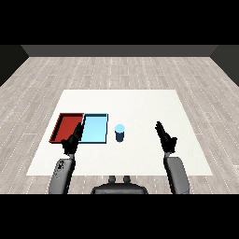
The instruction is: Pick the blue can and put it in the blue box
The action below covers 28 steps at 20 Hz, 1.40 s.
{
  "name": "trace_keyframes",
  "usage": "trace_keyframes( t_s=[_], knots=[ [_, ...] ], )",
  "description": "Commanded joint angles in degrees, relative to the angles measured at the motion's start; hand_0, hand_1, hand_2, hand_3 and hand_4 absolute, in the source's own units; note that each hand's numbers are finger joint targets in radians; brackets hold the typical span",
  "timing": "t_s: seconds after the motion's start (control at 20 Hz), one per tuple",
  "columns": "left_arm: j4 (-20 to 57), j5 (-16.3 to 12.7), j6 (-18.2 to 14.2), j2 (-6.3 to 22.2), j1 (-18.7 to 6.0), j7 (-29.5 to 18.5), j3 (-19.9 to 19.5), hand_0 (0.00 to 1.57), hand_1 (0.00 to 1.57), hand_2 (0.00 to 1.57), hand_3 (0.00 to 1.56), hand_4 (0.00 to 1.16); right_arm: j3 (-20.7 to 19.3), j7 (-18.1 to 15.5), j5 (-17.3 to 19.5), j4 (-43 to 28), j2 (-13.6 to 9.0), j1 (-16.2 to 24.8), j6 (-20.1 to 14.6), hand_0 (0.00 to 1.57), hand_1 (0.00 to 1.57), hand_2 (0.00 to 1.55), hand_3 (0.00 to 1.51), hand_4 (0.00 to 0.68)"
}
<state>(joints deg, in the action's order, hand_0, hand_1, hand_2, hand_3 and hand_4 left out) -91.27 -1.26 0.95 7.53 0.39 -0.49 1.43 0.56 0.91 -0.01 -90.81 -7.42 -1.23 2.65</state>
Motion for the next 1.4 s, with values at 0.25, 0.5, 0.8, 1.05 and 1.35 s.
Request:
trace_keyframes(
  t_s=[0.25, 0.5, 0.8, 1.05, 1.35],
  knots=[
    [2.3, 2.3, -2.0, -2.2, -2.8, 2.1, -1.4, 0.00, 0.00, 0.00, 0.00, 0.00, 3.2, 2.1, 2.9, -10.3, 2.8, 10.3, -1.1, 0.00, 0.00, 0.00, 0.00, 0.000],
    [-6.8, -1.5, 1.7, -2.5, 1.9, -13.9, -1.7, 0.00, 0.00, 0.00, 0.00, 0.00, 1.9, -12.6, -8.8, -9.5, 5.7, 10.6, 6.9, 0.00, 0.00, 0.00, 0.00, 0.000],
    [3.5, 1.8, 0.1, -5.7, -2.3, -20.7, -0.4, 0.00, 0.00, 0.00, 0.00, 0.00, 2.7, -19.4, -7.9, -5.3, 5.8, 13.5, 10.1, 0.00, 0.00, 0.00, 0.00, 0.000],
    [0.1, -1.0, 1.5, -4.9, -0.5, -19.7, -2.8, 0.00, 0.00, 0.00, 0.00, 0.00, -1.8, -13.5, -12.2, -5.1, 3.8, 9.4, 10.6, 0.00, 0.00, 0.00, 0.00, 0.000],
    [-5.2, -2.5, 2.5, -3.8, 0.7, -15.9, -3.3, 0.00, 0.00, 0.00, 0.00, 0.00, 3.3, -9.9, -12.3, 1.8, 7.4, 1.0, 2.7, 0.00, 0.00, 0.00, 0.00, 0.000]
  ],
)
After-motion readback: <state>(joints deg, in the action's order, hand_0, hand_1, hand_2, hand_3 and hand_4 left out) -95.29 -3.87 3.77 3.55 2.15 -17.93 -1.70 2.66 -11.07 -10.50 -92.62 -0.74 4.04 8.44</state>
